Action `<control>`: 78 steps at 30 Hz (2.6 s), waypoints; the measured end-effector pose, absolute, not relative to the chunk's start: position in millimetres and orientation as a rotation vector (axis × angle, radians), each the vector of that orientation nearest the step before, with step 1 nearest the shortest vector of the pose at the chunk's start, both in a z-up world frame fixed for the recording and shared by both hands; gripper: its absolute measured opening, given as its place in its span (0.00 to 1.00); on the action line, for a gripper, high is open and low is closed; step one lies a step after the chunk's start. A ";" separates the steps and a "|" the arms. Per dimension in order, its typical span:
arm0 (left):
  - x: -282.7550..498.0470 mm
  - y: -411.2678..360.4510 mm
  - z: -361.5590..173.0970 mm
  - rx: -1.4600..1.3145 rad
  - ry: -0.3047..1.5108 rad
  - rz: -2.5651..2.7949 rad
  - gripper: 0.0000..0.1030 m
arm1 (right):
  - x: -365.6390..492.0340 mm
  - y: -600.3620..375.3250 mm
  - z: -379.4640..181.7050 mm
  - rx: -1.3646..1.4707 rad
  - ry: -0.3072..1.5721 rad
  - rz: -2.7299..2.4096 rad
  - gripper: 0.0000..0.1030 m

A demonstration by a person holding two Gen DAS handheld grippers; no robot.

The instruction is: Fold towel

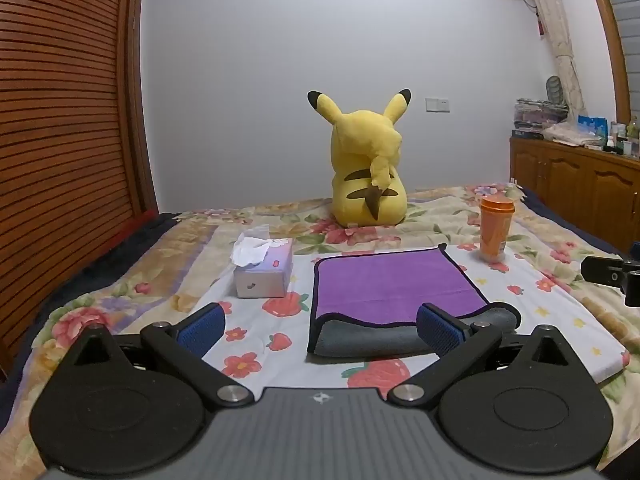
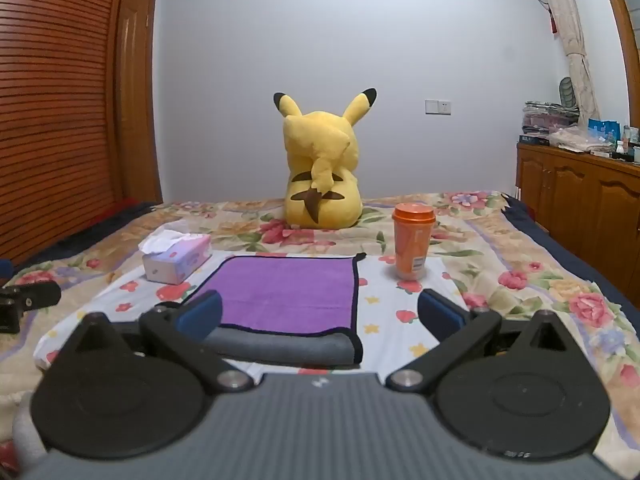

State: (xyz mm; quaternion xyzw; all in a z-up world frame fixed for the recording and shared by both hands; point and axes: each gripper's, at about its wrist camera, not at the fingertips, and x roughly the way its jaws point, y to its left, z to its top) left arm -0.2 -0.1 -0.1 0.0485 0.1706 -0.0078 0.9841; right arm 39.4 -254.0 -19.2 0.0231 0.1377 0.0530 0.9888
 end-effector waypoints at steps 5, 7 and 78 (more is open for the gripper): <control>-0.3 -0.3 -0.4 0.101 0.346 -0.018 1.00 | 39.8 -252.6 -19.2 0.048 0.279 0.109 1.00; -0.2 -0.3 -0.6 0.103 0.346 -0.018 1.00 | 40.2 -253.3 -19.2 0.050 0.281 0.108 1.00; -0.3 -0.5 -0.3 0.111 0.344 -0.014 1.00 | 40.9 -258.7 -17.9 0.052 0.284 0.102 1.00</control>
